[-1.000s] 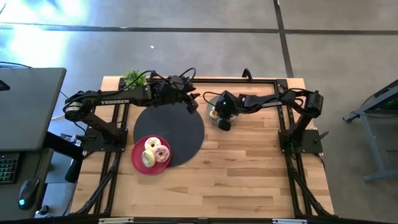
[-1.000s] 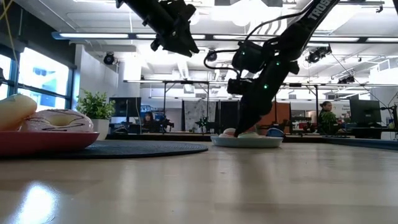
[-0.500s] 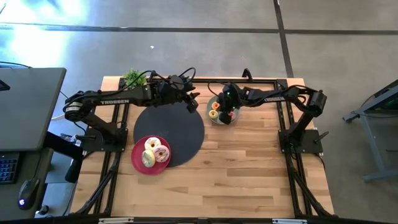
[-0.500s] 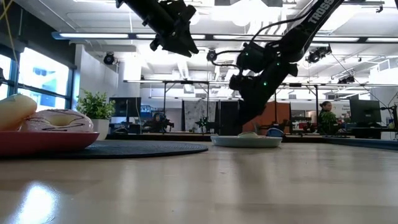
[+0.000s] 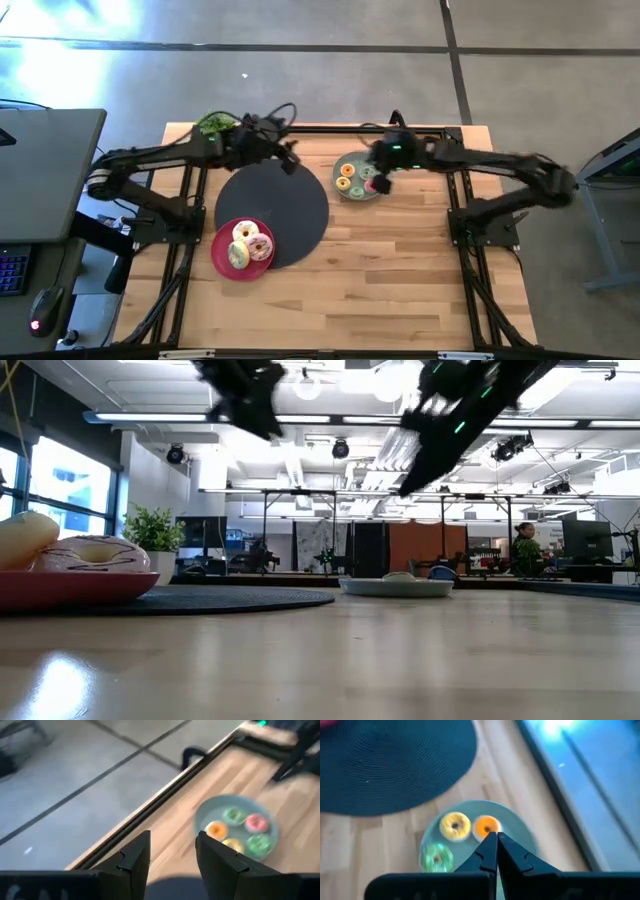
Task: Pick & Place donuts
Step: Return to Home Position
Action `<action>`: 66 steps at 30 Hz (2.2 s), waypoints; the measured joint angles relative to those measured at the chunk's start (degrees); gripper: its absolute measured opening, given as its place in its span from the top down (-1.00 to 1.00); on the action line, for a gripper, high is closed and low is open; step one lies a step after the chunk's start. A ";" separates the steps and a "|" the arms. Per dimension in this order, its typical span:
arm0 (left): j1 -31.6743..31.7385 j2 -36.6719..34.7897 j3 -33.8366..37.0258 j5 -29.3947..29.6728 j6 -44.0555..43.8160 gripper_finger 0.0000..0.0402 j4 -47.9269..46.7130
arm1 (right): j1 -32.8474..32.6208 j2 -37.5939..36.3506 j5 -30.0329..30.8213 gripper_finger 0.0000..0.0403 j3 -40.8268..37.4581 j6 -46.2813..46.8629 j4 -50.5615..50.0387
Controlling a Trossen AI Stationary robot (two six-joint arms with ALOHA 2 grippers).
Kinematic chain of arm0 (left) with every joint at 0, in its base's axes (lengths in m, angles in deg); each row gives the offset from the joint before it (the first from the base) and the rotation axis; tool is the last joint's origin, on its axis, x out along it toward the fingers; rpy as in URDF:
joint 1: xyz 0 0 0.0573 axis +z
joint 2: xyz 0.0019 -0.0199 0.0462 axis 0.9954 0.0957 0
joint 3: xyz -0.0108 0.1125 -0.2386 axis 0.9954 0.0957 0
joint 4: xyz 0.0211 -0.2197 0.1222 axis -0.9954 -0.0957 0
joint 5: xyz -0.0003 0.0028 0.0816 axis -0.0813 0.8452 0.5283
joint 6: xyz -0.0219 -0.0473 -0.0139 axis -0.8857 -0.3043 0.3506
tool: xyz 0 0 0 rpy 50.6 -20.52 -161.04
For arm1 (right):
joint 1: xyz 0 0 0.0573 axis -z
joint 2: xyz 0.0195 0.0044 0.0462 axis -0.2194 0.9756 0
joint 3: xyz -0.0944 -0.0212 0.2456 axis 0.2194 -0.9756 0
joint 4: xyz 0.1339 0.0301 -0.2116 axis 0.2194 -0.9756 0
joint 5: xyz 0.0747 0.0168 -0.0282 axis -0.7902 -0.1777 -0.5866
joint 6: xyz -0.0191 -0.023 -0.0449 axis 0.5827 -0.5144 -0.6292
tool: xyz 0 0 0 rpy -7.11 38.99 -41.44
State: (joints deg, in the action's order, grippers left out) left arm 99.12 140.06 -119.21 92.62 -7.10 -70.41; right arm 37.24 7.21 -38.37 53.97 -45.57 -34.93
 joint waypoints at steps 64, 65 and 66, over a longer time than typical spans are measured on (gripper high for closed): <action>-24.37 -75.05 68.61 -8.82 14.24 0.26 36.82 | -8.57 -75.31 -14.31 1.00 -51.11 16.17 34.71; -24.37 -75.03 68.61 -9.55 13.63 0.26 36.73 | -8.57 -75.28 -14.31 1.00 -51.08 16.20 33.94; -24.37 -75.03 68.65 -10.30 13.35 0.26 36.79 | -8.57 -75.25 -14.37 1.00 -51.06 16.62 33.20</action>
State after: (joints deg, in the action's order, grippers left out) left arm 74.75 65.02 -50.55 82.33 6.25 -33.62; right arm 28.66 -68.04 -52.74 2.91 -28.95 -1.72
